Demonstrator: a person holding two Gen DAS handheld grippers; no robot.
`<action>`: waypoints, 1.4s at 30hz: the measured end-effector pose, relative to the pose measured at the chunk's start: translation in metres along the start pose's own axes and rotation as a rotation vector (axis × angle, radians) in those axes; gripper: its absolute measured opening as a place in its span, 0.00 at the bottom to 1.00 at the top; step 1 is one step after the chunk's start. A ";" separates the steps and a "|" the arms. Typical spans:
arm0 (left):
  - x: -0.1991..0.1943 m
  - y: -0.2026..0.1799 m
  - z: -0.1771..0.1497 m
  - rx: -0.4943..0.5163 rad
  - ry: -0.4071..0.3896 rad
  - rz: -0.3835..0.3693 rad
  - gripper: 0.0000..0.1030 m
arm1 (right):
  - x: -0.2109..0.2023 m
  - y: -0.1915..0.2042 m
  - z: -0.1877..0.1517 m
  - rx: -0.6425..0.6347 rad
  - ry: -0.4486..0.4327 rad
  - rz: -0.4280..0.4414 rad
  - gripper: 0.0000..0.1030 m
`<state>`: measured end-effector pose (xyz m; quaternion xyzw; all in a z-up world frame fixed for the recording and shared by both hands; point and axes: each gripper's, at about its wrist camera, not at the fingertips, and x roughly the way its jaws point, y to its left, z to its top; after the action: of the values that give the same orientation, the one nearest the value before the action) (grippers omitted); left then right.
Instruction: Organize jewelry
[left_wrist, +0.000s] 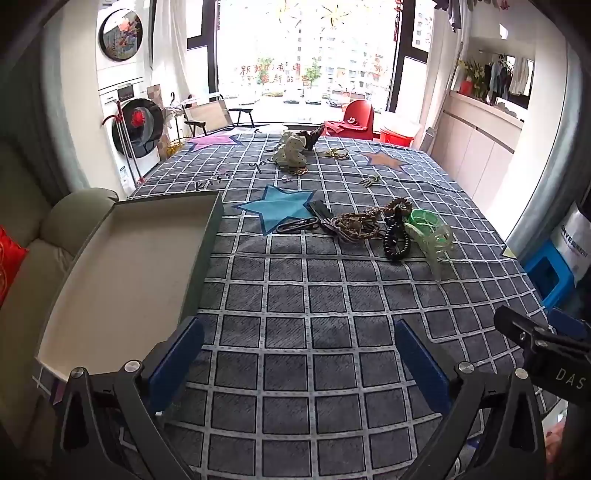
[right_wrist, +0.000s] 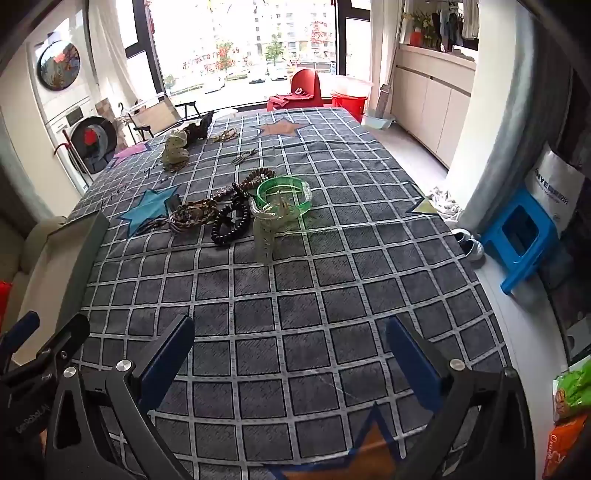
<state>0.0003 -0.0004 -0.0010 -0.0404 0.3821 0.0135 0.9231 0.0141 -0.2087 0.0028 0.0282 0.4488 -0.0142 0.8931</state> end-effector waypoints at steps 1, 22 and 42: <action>0.000 -0.001 -0.001 0.004 0.004 -0.001 1.00 | 0.000 0.000 -0.001 0.000 -0.002 0.001 1.00; -0.004 -0.005 -0.002 0.032 0.033 0.055 1.00 | -0.006 0.002 0.002 -0.008 -0.029 0.038 1.00; 0.009 -0.010 -0.006 0.029 0.078 0.067 1.00 | 0.004 0.002 0.005 -0.005 -0.035 0.059 1.00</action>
<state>0.0029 -0.0108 -0.0108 -0.0149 0.4192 0.0372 0.9070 0.0207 -0.2074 0.0025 0.0390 0.4320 0.0126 0.9009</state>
